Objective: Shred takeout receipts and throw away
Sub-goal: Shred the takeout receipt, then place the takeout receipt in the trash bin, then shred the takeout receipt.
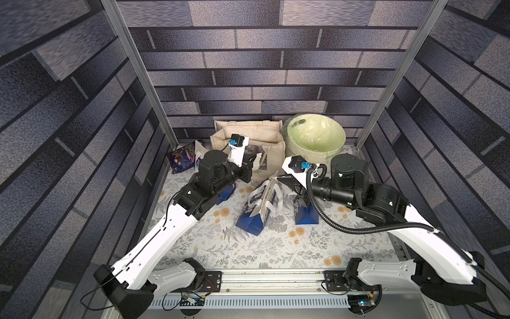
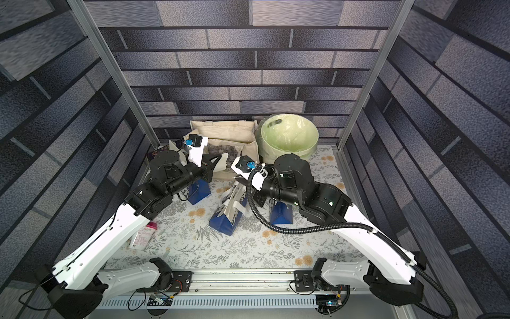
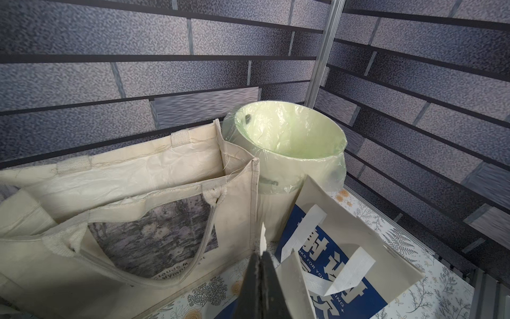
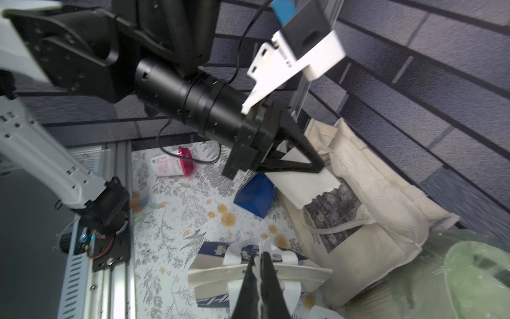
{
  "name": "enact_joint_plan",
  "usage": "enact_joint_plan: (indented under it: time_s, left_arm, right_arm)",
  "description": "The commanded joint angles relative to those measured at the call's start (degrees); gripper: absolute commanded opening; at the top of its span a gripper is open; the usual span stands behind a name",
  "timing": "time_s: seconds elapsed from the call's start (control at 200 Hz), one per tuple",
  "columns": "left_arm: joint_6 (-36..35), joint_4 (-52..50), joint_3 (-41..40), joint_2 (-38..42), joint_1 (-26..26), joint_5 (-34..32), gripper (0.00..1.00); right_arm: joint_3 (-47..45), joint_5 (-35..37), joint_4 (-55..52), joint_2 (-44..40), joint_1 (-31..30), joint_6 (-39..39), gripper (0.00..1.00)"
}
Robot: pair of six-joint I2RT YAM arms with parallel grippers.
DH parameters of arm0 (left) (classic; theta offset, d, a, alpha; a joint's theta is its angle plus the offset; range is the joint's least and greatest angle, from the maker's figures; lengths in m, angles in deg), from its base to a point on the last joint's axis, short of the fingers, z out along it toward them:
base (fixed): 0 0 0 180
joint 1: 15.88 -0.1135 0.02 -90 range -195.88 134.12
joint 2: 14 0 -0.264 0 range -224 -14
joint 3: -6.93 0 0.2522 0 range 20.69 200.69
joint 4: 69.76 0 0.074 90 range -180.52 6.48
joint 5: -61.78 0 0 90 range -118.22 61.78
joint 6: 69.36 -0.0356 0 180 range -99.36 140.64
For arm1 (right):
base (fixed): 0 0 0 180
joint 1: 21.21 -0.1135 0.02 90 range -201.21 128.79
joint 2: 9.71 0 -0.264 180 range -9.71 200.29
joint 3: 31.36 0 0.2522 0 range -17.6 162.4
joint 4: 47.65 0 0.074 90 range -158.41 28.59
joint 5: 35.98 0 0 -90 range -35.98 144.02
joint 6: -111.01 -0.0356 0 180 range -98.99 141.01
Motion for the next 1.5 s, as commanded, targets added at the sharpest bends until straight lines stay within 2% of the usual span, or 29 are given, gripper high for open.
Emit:
enact_joint_plan:
  time_s: [0.0,0.075,0.12,0.225,0.321,0.441,0.506,0.591,0.711,0.826,0.911,1.052,1.147,1.222,1.297,1.347,1.497]
  left_arm:
    - [2.0,3.2,0.3,0.8,-0.3,0.0,0.00]
    - [3.3,4.8,0.5,0.8,-0.3,0.7,0.00]
    - [4.3,6.2,0.5,0.9,-0.5,0.9,0.00]
    - [7.6,8.5,0.6,0.8,-0.4,1.8,0.00]
    - [11.1,10.7,0.3,0.7,-0.5,3.0,0.00]
    - [15.8,13.1,-0.2,0.6,-0.1,1.6,0.00]
    - [18.0,13.8,0.4,0.2,0.3,0.4,0.00]
    - [19.8,15.1,0.9,-0.6,1.1,-0.5,0.00]
    - [21.5,16.9,1.3,-2.2,1.8,-0.3,0.00]
    - [23.9,18.7,1.4,-3.3,1.9,-0.2,0.00]
    - [26.2,19.7,1.5,-3.6,1.6,-0.3,0.00]
    - [32.3,22.9,-0.1,-3.1,0.1,0.2,0.00]
    - [37.2,25.9,-1.7,-2.2,-1.2,1.2,0.00]
    - [40.6,28.2,-2.7,-1.3,-1.9,3.0,0.00]
    - [43.3,30.5,-4.3,0.2,-2.2,5.1,0.00]
    - [45.0,31.6,-5.4,1.2,-2.2,6.2,0.00]
    - [49.2,35.8,-7.8,3.0,-2.3,9.5,0.00]
  right_arm:
    - [3.3,21.2,8.1,3.9,4.2,-5.9,0.00]
    - [5.9,28.9,8.8,8.0,9.1,-9.9,0.00]
    - [7.3,31.1,8.7,10.3,12.3,-13.3,0.00]
    - [8.7,33.8,10.4,15.4,19.0,-18.3,0.00]
    - [12.1,31.6,8.5,21.1,25.2,-25.2,0.00]
    - [22.9,30.9,-4.6,31.4,30.2,-33.2,0.18]
    - [29.2,29.6,-10.9,36.1,31.3,-34.4,0.29]
    - [33.5,27.0,-13.8,39.8,32.4,-34.3,0.42]
    - [37.3,24.6,-17.0,42.8,33.5,-34.7,0.47]
    - [39.8,21.6,-18.6,41.9,33.6,-34.1,0.51]
    - [40.0,14.4,-18.3,38.7,33.5,-32.9,0.55]
    - [33.7,-7.2,-16.1,30.0,33.5,-30.4,0.58]
    - [21.2,-24.8,-7.6,21.1,33.4,-31.2,0.61]
    - [8.8,-34.6,6.5,13.4,33.1,-35.7,0.66]
    - [-2.7,-39.9,23.4,7.4,32.4,-43.4,0.71]
    - [-7.0,-42.1,31.2,5.4,31.9,-48.0,0.72]
    - [-8.7,-44.2,35.5,6.4,27.8,-51.0,0.77]
